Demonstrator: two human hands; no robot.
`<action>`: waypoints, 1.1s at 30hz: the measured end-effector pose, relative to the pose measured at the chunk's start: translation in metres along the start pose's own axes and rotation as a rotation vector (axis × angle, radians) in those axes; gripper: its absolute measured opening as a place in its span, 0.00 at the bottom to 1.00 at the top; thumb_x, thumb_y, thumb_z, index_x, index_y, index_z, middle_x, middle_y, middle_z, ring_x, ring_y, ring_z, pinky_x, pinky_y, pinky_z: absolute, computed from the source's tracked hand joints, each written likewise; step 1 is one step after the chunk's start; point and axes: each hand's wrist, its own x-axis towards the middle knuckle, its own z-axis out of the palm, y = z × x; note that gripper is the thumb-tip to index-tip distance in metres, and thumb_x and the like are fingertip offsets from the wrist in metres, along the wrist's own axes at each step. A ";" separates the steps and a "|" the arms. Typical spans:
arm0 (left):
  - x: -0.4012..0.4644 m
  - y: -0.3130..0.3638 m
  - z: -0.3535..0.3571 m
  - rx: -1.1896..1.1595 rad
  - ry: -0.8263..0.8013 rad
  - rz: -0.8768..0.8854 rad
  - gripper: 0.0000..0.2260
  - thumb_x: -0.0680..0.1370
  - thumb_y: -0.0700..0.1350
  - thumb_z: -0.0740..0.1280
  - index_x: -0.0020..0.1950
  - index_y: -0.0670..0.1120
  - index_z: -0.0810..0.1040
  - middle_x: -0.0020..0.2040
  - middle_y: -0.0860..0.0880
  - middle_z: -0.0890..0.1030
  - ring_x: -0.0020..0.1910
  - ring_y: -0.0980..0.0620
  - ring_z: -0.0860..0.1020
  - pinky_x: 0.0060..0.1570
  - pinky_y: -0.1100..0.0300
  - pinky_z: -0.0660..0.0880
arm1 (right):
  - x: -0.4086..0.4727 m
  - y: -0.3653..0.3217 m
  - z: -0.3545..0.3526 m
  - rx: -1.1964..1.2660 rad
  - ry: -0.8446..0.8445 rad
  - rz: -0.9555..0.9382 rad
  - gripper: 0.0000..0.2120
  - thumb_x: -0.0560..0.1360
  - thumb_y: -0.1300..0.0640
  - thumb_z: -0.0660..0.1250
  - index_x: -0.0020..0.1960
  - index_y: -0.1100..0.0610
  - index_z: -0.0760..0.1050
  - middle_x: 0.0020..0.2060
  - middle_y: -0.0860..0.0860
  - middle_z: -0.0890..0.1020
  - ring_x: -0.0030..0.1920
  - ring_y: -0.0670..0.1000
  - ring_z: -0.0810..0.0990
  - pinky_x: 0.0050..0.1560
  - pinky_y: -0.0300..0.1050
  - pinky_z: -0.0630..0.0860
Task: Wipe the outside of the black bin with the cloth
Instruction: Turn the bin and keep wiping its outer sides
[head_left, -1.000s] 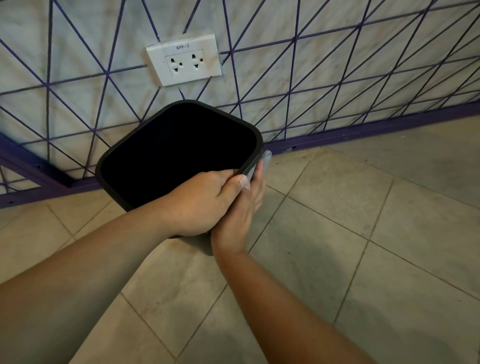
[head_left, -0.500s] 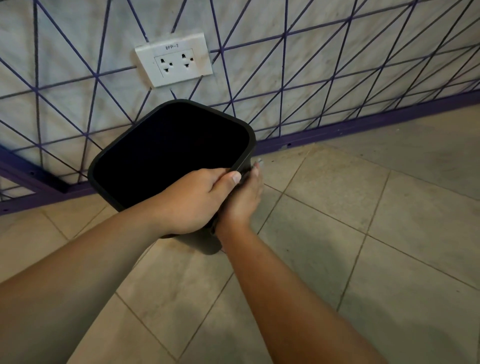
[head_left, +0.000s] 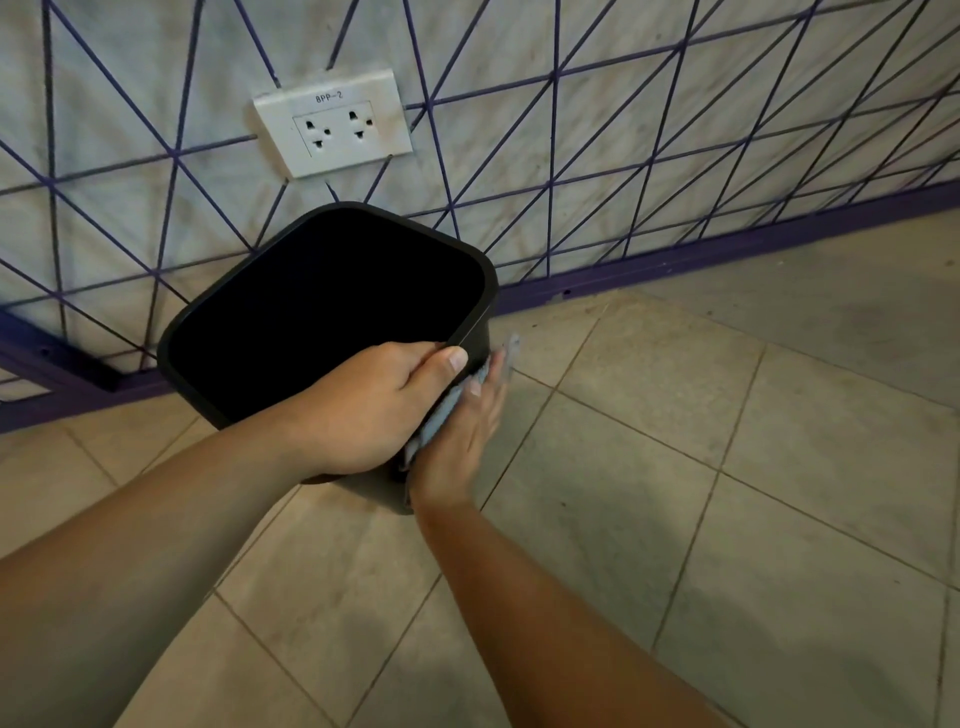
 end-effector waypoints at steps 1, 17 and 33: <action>0.000 0.001 0.000 0.028 0.013 0.002 0.14 0.84 0.54 0.55 0.53 0.53 0.80 0.45 0.55 0.83 0.49 0.63 0.80 0.53 0.62 0.76 | 0.010 0.004 -0.002 0.006 0.029 0.091 0.29 0.85 0.42 0.47 0.84 0.48 0.54 0.81 0.40 0.58 0.82 0.41 0.53 0.84 0.46 0.50; 0.001 0.000 -0.002 0.084 0.029 0.021 0.14 0.84 0.52 0.57 0.42 0.52 0.77 0.38 0.54 0.80 0.40 0.62 0.79 0.42 0.65 0.72 | 0.005 0.005 -0.003 -0.056 -0.049 0.183 0.25 0.89 0.53 0.46 0.85 0.49 0.47 0.80 0.37 0.51 0.79 0.36 0.43 0.68 0.18 0.38; 0.000 0.001 -0.001 0.104 0.034 -0.032 0.15 0.84 0.55 0.56 0.51 0.50 0.79 0.45 0.52 0.82 0.46 0.61 0.80 0.54 0.55 0.78 | 0.009 0.035 -0.013 -0.089 0.067 0.307 0.24 0.89 0.54 0.46 0.85 0.51 0.50 0.84 0.45 0.55 0.84 0.47 0.49 0.84 0.48 0.45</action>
